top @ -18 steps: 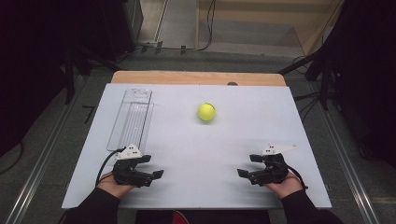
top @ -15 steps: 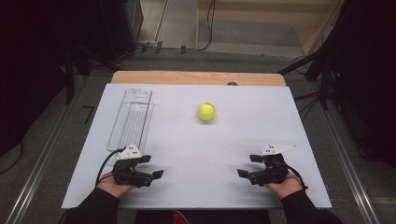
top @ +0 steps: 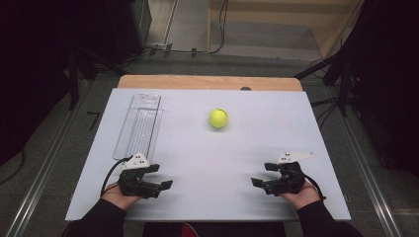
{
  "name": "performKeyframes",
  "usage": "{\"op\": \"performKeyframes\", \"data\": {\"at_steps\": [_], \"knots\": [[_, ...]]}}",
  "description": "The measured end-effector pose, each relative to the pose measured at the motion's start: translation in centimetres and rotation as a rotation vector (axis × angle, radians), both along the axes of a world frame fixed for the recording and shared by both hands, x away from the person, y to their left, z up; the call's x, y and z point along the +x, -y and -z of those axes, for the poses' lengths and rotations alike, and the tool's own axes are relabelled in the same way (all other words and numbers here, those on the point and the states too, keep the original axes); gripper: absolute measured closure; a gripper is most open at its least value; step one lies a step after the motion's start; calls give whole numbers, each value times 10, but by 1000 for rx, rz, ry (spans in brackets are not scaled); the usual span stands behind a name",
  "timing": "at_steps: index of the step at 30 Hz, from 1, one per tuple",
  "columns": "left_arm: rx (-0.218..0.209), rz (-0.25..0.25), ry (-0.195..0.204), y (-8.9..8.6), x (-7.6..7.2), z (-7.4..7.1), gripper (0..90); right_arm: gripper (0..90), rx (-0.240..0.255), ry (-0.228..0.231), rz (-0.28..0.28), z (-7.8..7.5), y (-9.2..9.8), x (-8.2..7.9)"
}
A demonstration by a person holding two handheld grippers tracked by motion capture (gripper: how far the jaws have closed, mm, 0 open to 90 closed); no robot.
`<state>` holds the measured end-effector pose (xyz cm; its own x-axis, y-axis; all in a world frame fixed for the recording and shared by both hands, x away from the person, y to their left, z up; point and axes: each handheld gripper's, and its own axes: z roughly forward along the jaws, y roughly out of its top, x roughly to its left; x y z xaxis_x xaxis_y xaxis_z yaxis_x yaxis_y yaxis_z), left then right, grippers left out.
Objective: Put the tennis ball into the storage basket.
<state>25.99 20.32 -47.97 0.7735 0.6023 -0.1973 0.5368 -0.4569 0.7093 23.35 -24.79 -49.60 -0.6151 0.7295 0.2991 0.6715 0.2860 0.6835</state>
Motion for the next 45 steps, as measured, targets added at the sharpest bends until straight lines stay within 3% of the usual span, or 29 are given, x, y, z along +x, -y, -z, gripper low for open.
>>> {"op": "performKeyframes", "data": {"at_steps": [35, 45], "knots": [[6, 3, -3, -1, 1, 0, 212, 137, 29, -15, 20, 0, 4, 3], [-11, -4, -4, -2, 2, 0, 211, 137, 51, -13, 31, -3, 4, 7]]}}
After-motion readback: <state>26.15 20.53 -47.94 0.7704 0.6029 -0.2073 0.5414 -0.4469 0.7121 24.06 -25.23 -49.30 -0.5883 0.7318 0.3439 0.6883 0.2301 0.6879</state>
